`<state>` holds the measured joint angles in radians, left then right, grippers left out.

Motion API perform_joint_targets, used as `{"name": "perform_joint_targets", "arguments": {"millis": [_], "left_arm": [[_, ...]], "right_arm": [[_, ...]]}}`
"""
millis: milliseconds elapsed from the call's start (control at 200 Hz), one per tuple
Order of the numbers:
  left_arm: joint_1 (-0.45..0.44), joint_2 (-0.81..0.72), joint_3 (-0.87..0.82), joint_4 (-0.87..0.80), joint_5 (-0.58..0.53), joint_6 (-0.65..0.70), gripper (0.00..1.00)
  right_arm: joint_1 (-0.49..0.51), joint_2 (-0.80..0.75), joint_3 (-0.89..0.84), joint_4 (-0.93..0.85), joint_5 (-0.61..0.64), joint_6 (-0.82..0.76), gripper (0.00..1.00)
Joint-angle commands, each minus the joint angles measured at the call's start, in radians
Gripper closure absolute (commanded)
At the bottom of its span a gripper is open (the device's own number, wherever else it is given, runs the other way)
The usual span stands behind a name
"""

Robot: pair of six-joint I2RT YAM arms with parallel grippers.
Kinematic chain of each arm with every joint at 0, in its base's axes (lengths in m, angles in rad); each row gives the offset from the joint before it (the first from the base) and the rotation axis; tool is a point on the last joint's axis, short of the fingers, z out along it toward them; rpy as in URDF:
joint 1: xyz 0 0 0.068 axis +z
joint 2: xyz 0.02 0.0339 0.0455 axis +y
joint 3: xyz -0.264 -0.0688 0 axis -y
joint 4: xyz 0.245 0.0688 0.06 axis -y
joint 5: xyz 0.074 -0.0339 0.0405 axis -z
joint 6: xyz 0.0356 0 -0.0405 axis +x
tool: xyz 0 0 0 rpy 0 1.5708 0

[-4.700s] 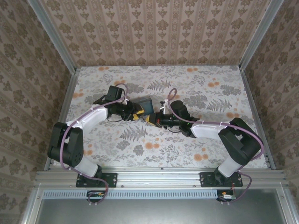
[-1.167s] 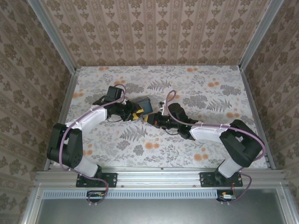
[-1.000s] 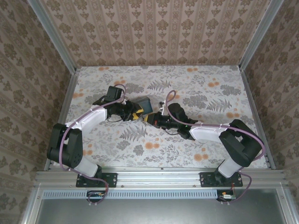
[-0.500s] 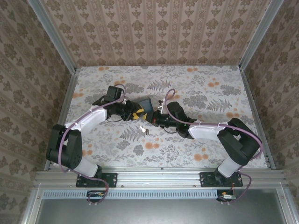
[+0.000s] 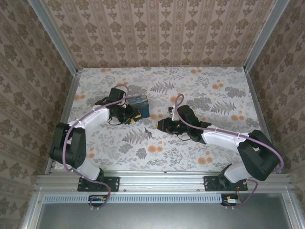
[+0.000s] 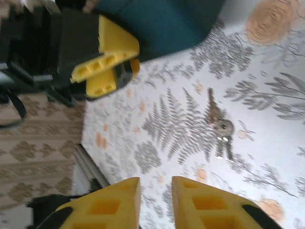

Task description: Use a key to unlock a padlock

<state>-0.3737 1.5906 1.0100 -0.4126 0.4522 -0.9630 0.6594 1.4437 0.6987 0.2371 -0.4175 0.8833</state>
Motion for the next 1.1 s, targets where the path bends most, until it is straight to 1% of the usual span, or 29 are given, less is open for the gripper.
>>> {"name": "perform_joint_targets", "arguments": {"millis": [0,95,175,255,295,330,385,505,565,700,815,995,1095], "left_arm": [[-0.002,0.057,0.002,0.136,-0.073,0.036,1.00],[-0.014,0.130,-0.003,0.212,-0.075,0.044,1.00],[-0.023,0.169,-0.028,0.260,-0.069,0.034,0.99],[-0.026,0.170,-0.071,0.308,-0.069,0.014,0.98],[-0.028,0.164,-0.089,0.318,-0.069,0.008,0.93],[-0.028,0.159,-0.098,0.323,-0.065,0.007,0.84],[-0.026,0.150,-0.103,0.314,-0.056,0.013,0.75],[-0.024,0.095,-0.099,0.227,-0.038,0.031,0.60],[-0.018,0.051,-0.099,0.173,-0.035,0.049,0.56],[0.013,-0.082,-0.094,0.020,-0.049,0.083,0.53],[0.066,-0.201,-0.120,-0.091,-0.078,0.105,0.51],[0.178,-0.353,-0.222,-0.146,-0.083,0.115,0.51],[0.220,-0.410,-0.268,-0.156,-0.078,0.118,0.51]], "right_arm": [[0.018,0.050,0.022,-0.095,0.015,-0.138,0.69],[0.020,0.135,0.042,-0.044,0.005,-0.181,0.59],[0.023,0.195,0.077,-0.028,0.011,-0.203,0.56],[0.032,0.245,0.114,-0.011,0.023,-0.223,0.54],[0.041,0.267,0.139,-0.023,0.050,-0.242,0.54],[0.048,0.284,0.162,-0.037,0.065,-0.270,0.54],[0.063,0.308,0.206,-0.073,0.100,-0.325,0.54],[0.079,0.371,0.315,-0.181,0.131,-0.429,0.53],[0.082,0.398,0.343,-0.202,0.131,-0.455,0.53],[0.084,0.442,0.393,-0.268,0.162,-0.493,0.53],[0.086,0.458,0.405,-0.297,0.173,-0.517,0.54],[0.115,0.498,0.452,-0.380,0.212,-0.561,0.53],[0.136,0.521,0.472,-0.399,0.240,-0.568,0.54]]}}
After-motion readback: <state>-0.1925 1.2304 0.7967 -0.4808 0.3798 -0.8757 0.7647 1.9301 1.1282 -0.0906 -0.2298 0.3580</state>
